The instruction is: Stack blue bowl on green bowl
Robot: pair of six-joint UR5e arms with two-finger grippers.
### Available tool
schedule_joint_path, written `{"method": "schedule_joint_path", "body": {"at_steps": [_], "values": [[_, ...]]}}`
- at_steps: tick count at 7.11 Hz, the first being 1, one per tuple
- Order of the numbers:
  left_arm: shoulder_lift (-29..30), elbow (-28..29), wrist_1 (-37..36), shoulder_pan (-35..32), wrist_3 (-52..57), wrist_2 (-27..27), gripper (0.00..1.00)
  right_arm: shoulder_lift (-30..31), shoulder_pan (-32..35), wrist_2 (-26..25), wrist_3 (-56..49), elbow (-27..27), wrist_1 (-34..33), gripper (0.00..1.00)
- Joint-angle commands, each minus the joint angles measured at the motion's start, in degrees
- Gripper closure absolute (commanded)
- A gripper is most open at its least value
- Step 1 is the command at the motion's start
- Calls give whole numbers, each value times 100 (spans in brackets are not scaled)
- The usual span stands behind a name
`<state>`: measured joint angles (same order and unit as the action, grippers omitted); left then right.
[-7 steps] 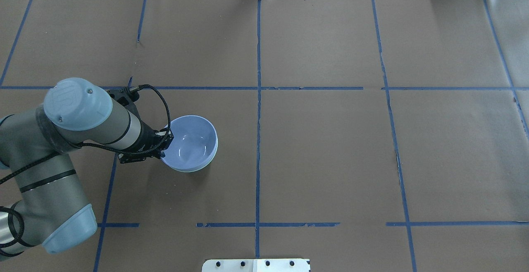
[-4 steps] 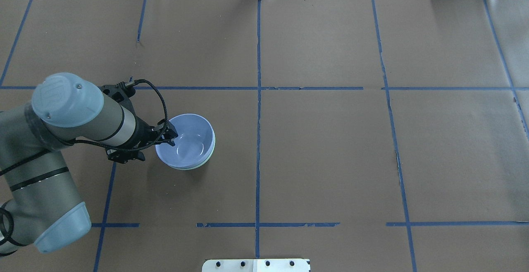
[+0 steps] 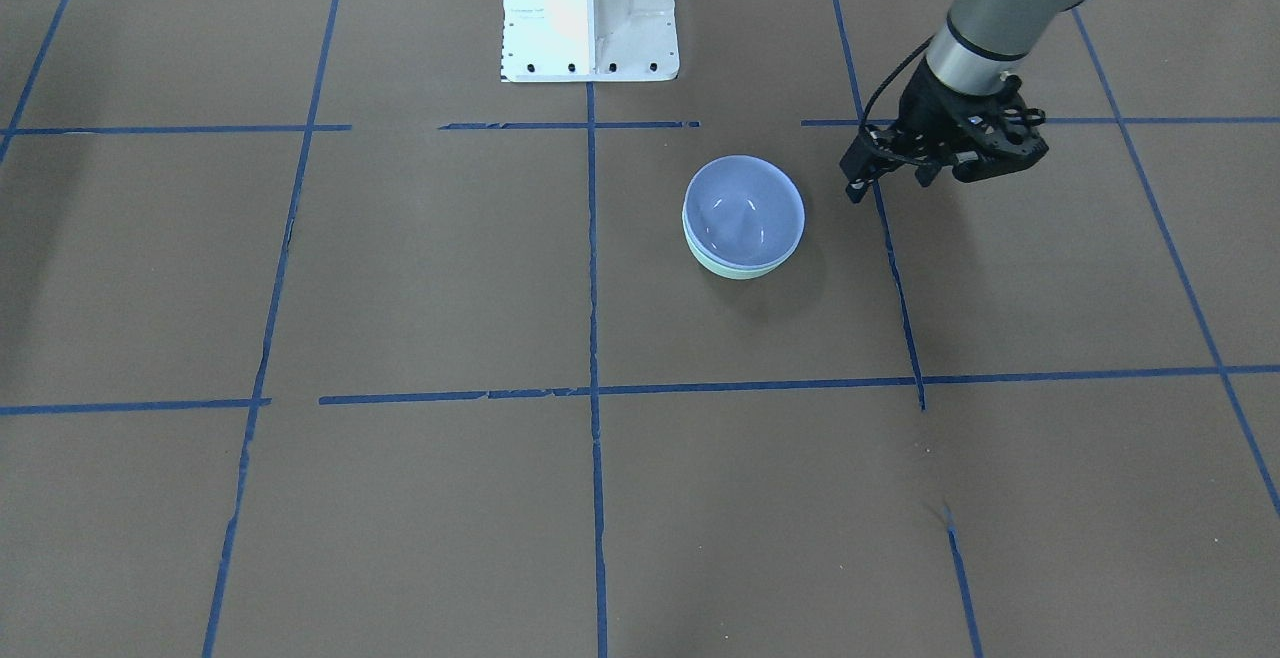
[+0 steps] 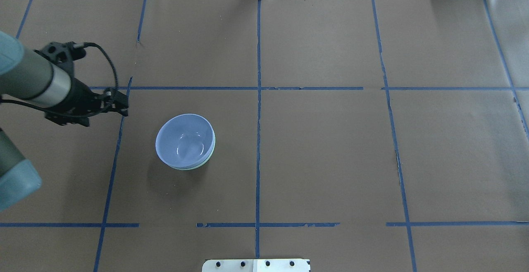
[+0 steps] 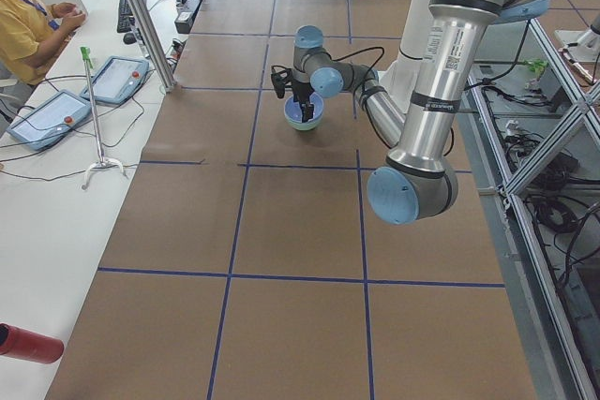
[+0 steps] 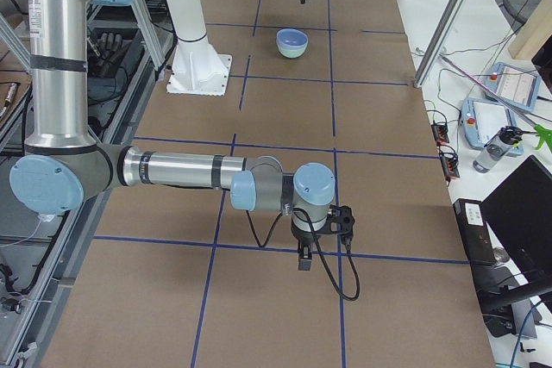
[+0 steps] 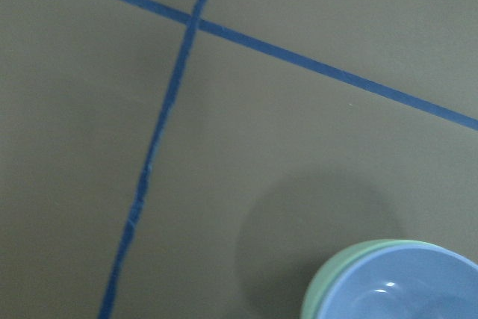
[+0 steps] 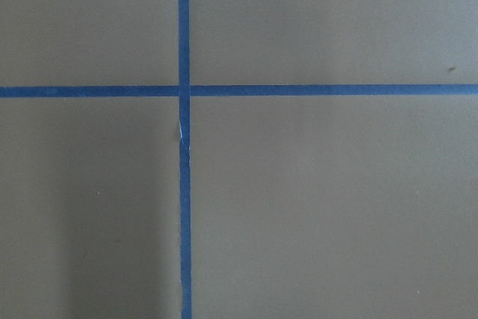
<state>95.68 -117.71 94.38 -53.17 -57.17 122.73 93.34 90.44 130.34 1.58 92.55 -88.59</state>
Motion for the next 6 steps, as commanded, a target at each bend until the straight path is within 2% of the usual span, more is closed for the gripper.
{"method": "schedule_joint_path", "body": {"at_steps": [1,2,4,5,6], "values": [[-985,107,-68,-1383,3161,617,0,0,0,0,0,0,0,0],[-1607,239,-68,-2059,4743,734,0,0,0,0,0,0,0,0],[-2034,869,-60,-3064,6395,753,0,0,0,0,0,0,-9,0],[-2123,1116,-68,-3564,6794,753,0,0,0,0,0,0,0,0],[-2237,1188,-68,-3708,6798,753,0,0,0,0,0,0,0,0]]}}
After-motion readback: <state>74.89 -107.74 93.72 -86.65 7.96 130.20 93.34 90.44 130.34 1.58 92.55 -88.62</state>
